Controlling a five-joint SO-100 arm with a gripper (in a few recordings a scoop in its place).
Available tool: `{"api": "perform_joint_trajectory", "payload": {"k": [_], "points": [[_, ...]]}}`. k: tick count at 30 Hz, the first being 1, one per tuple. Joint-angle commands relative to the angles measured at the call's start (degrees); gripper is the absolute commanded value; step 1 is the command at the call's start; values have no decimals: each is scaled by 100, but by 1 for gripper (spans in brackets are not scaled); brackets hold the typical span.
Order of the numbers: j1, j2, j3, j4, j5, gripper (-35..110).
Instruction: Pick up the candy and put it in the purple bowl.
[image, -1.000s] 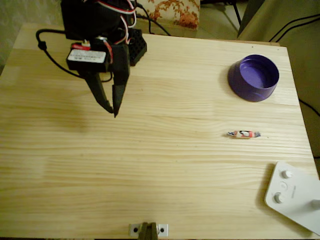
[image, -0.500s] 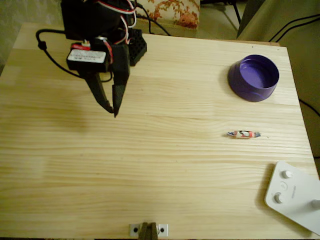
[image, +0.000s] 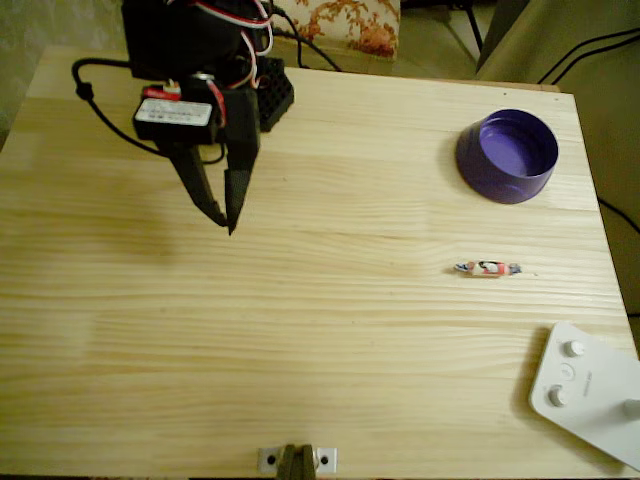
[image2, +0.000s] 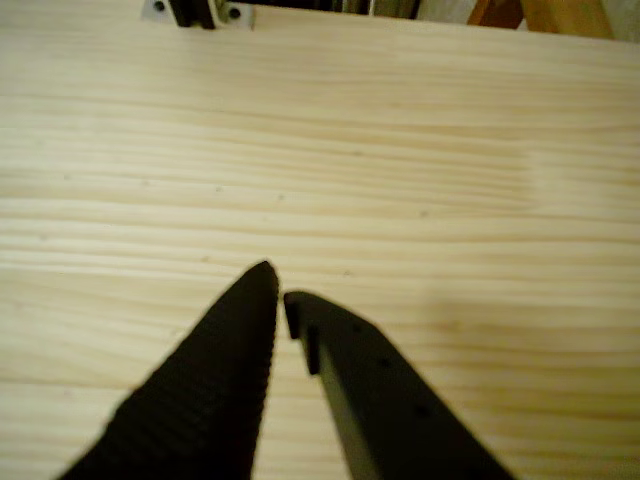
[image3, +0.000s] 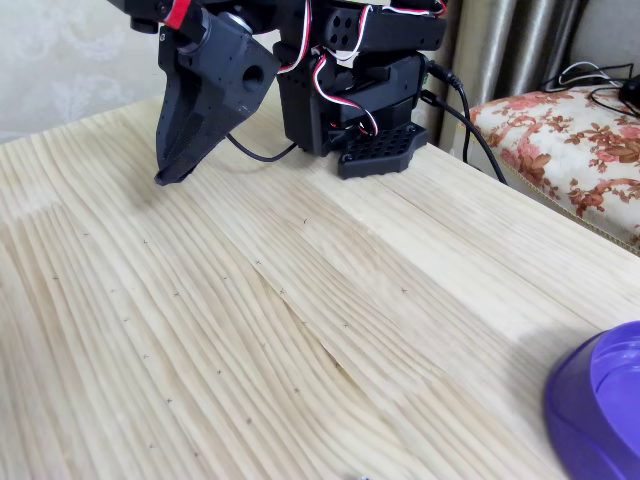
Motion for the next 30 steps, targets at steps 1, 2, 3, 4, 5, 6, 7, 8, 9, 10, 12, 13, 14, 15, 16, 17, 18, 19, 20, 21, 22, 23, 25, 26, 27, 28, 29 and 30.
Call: {"api": "perform_joint_trajectory", "payload": {"k": [1,2,3,4,5,6,7,8,9,10,12,13,14,15,16,17,18,19,20,21,22,23,25,26,27,28,29,30], "points": [[-88,396,-26,-53,62,0],[-97,396,-26,-53,62,0],[-97,396,-26,-53,62,0],[-97,396,-26,-53,62,0],[-97,396,-26,-53,62,0],[-97,396,-26,-53,62,0],[-97,396,-26,-53,62,0],[-97,396,-26,-53,62,0],[-97,396,-26,-53,62,0],[-97,396,-26,-53,62,0],[-97,396,-26,-53,62,0],[-97,396,-26,-53,62,0],[-97,396,-26,-53,62,0],[-97,396,-26,-53,62,0],[-105,396,-26,-53,62,0],[-105,396,-26,-53,62,0],[-105,396,-26,-53,62,0],[-105,396,-26,-53,62,0],[-105,396,-26,-53,62,0],[-105,396,-26,-53,53,0],[-114,396,-26,-53,9,0],[-132,396,-26,-62,-26,0],[-185,396,-26,-62,-88,0],[-299,396,-44,-62,-176,0],[-343,396,-44,-70,-220,0],[-360,396,-35,-70,-237,0],[-413,396,-35,-70,-246,0],[-466,396,-26,-70,-272,0]]}}
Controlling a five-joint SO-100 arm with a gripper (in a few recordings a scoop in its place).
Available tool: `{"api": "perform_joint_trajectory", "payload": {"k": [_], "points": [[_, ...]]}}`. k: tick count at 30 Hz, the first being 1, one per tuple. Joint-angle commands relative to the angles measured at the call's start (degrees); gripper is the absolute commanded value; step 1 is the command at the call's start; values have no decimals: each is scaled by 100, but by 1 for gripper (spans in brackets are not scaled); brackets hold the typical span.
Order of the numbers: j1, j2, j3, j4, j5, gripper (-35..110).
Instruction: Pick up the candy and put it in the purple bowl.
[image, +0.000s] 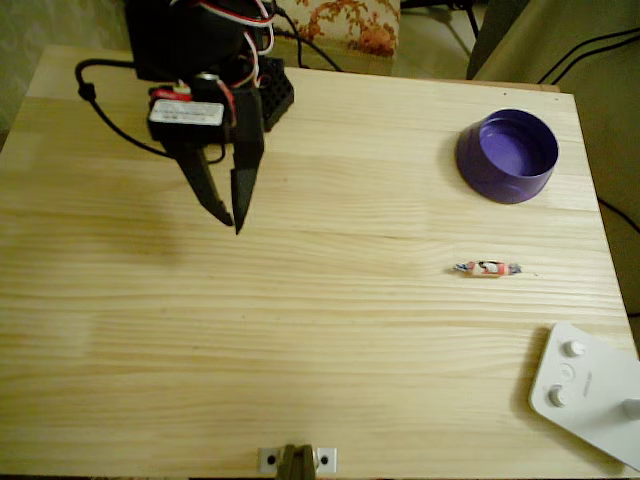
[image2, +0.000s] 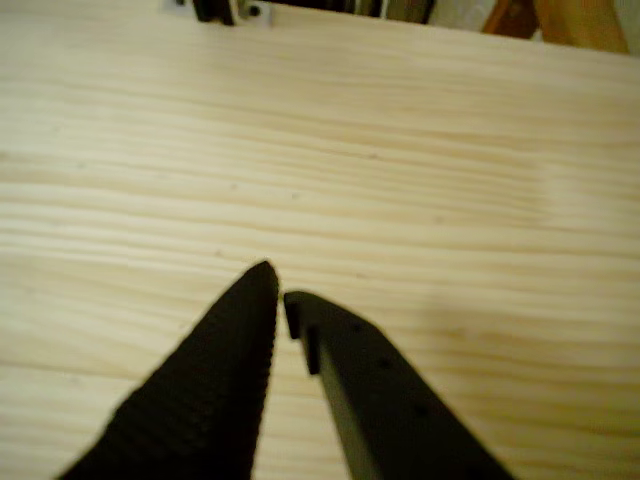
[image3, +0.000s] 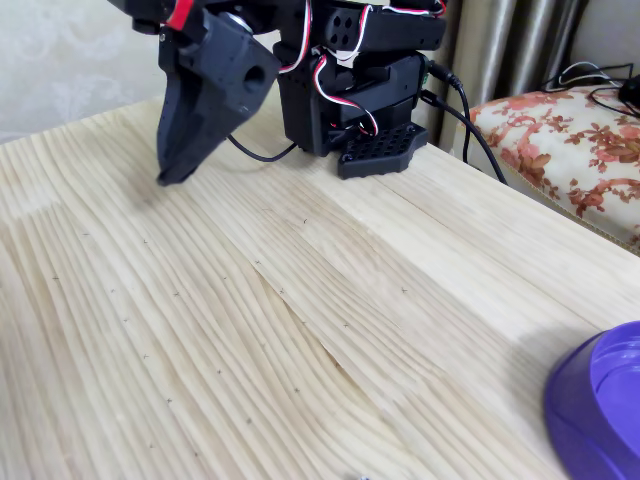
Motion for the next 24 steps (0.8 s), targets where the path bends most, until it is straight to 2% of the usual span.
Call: {"api": "perform_joint_trajectory", "payload": {"k": [1,5,14,24], "points": [[-264,396,-26,-70,-88,0],[-193,290,-97,-246,-396,0],[-220,-2127,-1389,-1784,-2127,0],[-1116,-5300,-4078,-1617,-3674,0]]}}
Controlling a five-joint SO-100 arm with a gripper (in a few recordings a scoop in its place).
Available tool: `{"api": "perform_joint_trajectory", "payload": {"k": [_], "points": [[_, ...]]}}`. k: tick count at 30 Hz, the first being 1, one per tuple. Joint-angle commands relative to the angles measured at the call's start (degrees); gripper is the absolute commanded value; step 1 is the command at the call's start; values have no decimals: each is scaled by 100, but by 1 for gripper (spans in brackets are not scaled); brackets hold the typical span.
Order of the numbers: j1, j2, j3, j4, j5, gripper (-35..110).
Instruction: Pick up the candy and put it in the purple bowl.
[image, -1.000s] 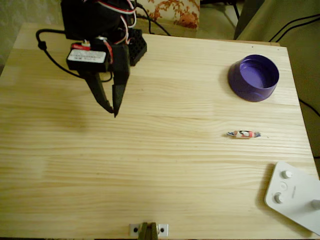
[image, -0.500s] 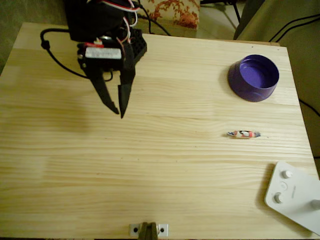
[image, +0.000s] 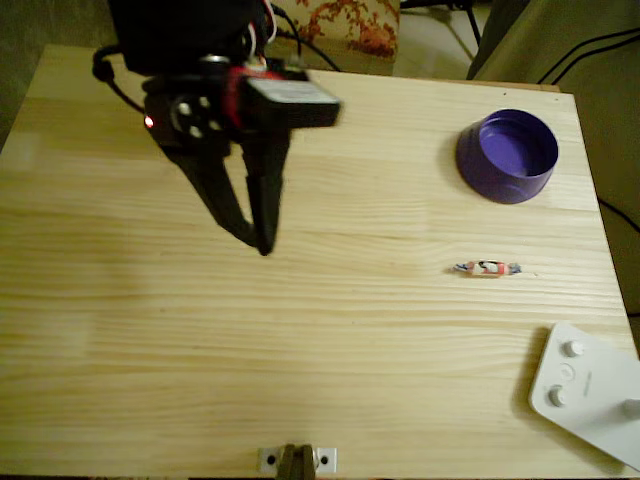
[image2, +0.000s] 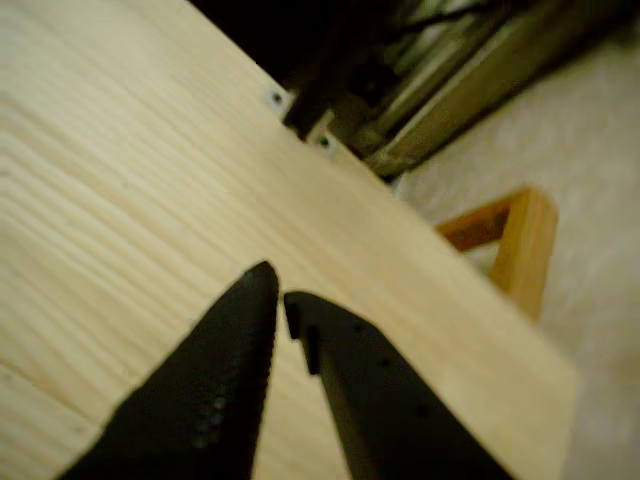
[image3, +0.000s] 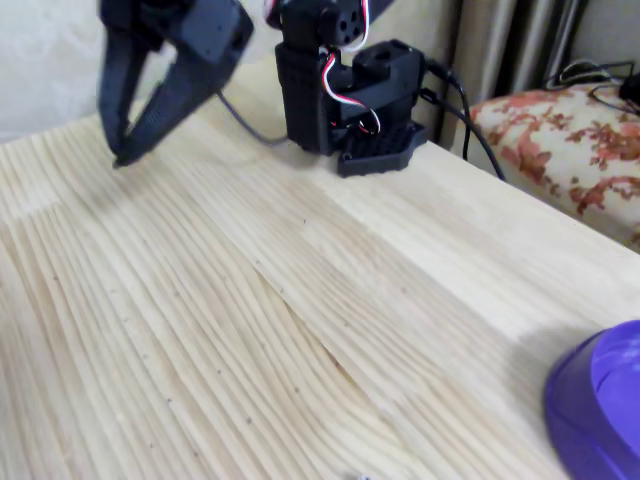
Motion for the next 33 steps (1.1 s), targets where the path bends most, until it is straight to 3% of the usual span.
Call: {"api": "perform_joint_trajectory", "payload": {"k": [1,25,33], "points": [[-360,-879,-1354,246,-923,0],[-2936,-4430,-5370,3454,-2039,0],[-3472,-5739,-6847,3814,-1046,0]]}}
